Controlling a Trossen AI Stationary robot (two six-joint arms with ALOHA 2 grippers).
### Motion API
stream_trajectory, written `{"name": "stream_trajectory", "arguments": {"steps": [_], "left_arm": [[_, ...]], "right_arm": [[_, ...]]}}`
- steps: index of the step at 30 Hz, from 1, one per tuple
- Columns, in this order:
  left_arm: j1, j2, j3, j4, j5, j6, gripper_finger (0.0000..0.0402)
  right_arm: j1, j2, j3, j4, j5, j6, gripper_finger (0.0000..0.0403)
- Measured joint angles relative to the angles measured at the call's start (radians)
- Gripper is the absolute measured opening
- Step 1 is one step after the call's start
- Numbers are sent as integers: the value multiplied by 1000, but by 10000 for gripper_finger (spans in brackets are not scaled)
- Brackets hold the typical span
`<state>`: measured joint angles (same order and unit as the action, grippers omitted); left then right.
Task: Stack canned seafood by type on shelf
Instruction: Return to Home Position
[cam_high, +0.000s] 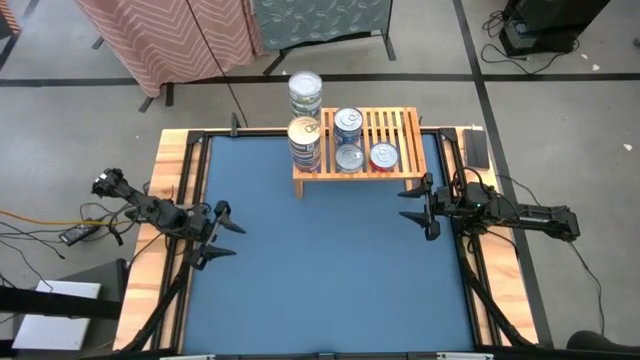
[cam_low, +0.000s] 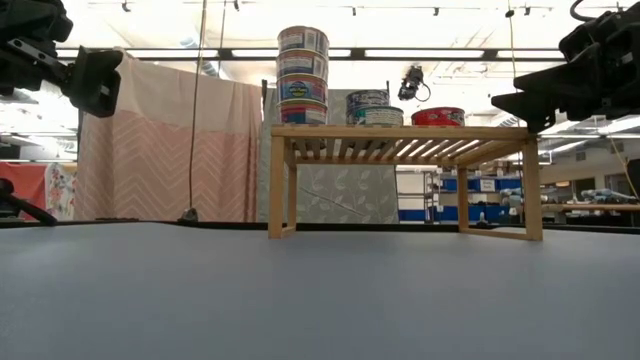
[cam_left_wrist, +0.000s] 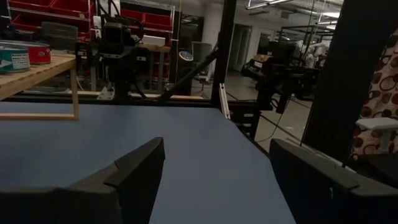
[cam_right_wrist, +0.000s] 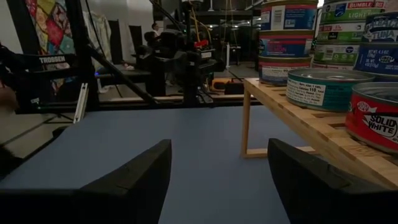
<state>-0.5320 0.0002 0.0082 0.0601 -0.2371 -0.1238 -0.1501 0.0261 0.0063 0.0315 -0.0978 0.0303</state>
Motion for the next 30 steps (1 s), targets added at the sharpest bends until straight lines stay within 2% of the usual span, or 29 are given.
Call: {"name": "stream_trajectory", "arguments": {"steps": [30], "left_arm": [[0, 0, 0, 0, 1, 0, 296]], "right_arm": [[0, 0, 0, 0, 0, 0, 269]]}}
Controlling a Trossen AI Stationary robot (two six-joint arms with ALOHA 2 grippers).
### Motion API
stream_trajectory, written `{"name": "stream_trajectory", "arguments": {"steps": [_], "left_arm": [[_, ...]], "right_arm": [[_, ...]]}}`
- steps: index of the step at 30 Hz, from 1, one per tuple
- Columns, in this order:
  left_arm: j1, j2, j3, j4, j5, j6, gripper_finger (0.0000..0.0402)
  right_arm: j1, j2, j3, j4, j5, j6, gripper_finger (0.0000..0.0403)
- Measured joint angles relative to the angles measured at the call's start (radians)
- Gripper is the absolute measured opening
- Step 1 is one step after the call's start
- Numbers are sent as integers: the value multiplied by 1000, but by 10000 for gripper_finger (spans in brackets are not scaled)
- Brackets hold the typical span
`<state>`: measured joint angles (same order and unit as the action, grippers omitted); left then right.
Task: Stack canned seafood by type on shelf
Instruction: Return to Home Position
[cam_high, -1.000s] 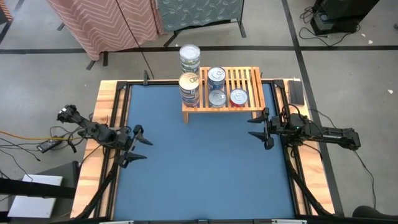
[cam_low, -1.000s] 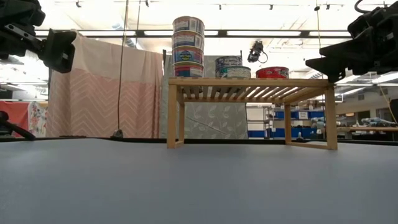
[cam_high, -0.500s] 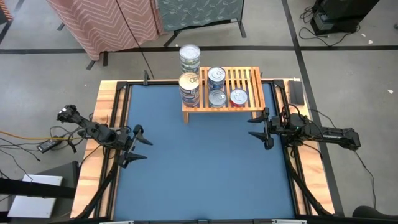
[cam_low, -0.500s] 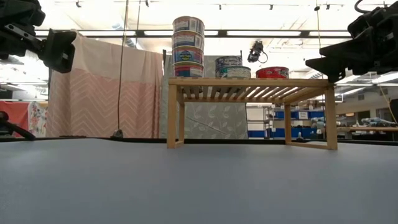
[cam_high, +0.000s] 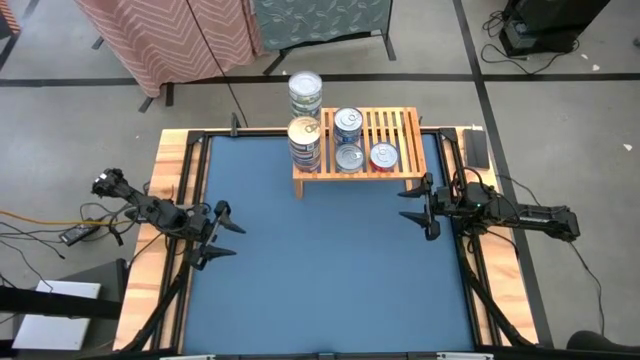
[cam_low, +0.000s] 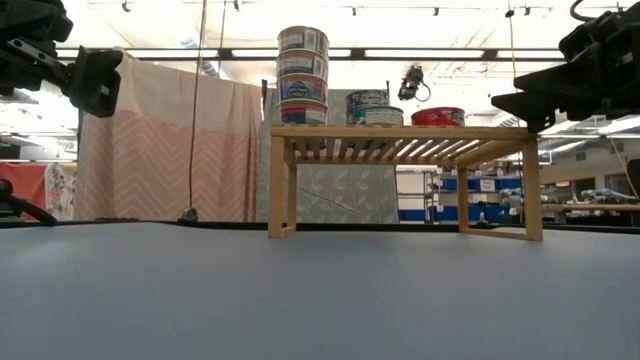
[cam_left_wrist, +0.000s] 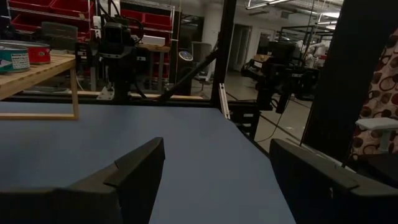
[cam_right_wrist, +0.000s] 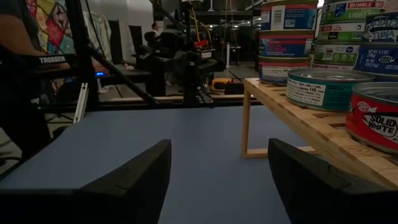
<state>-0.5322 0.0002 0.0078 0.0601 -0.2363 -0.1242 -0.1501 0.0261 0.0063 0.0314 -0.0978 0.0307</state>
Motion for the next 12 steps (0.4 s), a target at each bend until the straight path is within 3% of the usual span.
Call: {"name": "stream_trajectory", "arguments": {"steps": [12], "left_arm": [[0, 0, 0, 0, 0, 0, 296]], "right_arm": [[0, 0, 0, 0, 0, 0, 272]]}}
